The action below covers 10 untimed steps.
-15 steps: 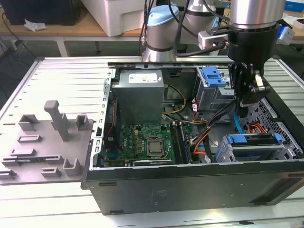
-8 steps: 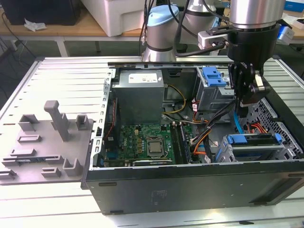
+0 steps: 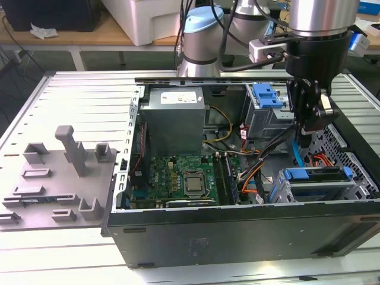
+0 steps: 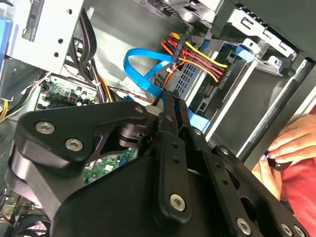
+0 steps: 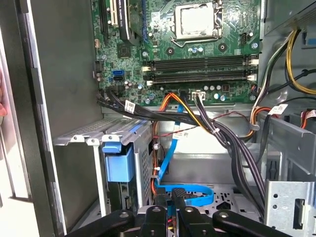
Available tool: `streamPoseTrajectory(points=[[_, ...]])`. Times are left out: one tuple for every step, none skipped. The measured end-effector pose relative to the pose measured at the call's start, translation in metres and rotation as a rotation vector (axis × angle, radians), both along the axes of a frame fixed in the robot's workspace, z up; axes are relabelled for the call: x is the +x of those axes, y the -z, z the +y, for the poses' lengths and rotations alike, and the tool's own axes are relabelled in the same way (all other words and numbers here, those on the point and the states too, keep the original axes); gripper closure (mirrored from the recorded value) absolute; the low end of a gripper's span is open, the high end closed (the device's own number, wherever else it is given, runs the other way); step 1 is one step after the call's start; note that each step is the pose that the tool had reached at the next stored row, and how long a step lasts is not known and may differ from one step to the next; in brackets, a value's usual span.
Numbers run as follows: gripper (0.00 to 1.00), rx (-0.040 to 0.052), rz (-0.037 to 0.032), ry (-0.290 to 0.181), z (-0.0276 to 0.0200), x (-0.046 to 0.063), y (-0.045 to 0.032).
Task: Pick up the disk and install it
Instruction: 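Insert the second disk wire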
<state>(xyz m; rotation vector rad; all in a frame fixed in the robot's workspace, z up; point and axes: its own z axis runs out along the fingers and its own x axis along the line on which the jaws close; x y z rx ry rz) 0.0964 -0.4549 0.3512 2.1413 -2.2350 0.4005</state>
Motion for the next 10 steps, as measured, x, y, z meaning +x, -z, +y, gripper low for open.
streamPoseTrajectory(points=[[0.84, 0.0000, 0.0029, 0.000, -0.0006, 0.002, 0.0000], [0.84, 0.0000, 0.0081, 0.000, -0.0016, 0.004, 0.0000], [0.84, 0.0000, 0.0136, 0.000, -0.0026, 0.005, 0.0000], [0.84, 0.0000, 0.0217, 0.000, -0.0045, 0.006, 0.0000], [0.84, 0.0000, 0.0260, 0.000, -0.0059, 0.007, -0.0001], [0.84, -0.0002, 0.0300, 0.000, -0.0074, 0.008, -0.0001], [0.84, -0.0001, 0.0364, 0.000, -0.0095, 0.008, -0.0001], [0.84, 0.0001, 0.0472, 0.000, -0.0120, 0.010, -0.0001], [0.84, 0.0000, 0.0539, 0.000, -0.0134, 0.013, -0.0002], [0.84, 0.0001, 0.0596, 0.000, -0.0146, 0.014, -0.0002]])
